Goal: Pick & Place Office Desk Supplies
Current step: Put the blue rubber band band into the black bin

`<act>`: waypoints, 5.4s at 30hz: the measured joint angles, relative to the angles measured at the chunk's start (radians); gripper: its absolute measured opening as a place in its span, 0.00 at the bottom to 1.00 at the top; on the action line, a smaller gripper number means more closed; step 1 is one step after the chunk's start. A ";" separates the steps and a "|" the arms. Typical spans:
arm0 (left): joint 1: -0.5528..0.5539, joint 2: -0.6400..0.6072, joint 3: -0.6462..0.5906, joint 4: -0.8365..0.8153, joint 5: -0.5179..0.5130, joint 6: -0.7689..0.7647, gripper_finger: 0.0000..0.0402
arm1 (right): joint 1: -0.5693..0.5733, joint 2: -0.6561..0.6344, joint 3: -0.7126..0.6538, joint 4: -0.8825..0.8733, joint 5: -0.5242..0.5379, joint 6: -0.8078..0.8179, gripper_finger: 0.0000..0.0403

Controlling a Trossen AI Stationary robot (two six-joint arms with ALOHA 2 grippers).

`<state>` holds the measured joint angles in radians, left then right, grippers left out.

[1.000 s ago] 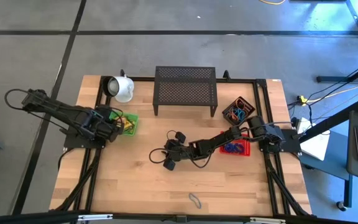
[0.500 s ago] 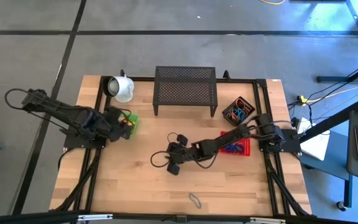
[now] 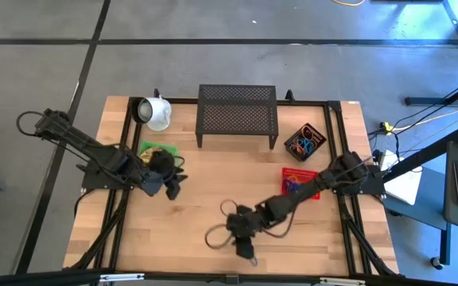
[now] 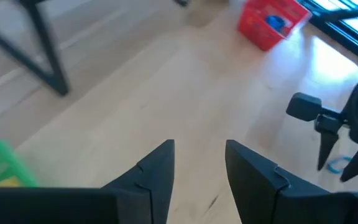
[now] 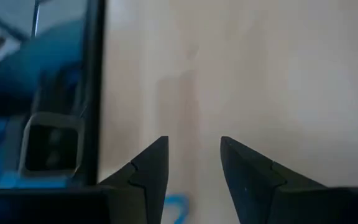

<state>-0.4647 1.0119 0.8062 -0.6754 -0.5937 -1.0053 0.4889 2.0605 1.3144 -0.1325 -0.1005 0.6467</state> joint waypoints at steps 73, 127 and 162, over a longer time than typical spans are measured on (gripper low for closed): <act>-0.165 0.257 0.000 0.253 -0.072 0.181 0.34 | 0.225 0.046 0.002 -0.129 0.354 -0.108 0.02; -0.158 0.542 -0.001 0.699 0.030 0.439 0.34 | 0.217 -0.161 0.000 -0.092 0.793 -0.214 0.00; -0.096 0.692 -0.001 1.249 0.177 0.617 0.34 | 0.209 -0.161 0.001 -0.091 0.792 -0.210 0.00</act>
<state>-0.5609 1.7042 0.8051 0.5732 -0.4168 -0.3882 0.6977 1.8996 1.3151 -0.2234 0.6920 0.4366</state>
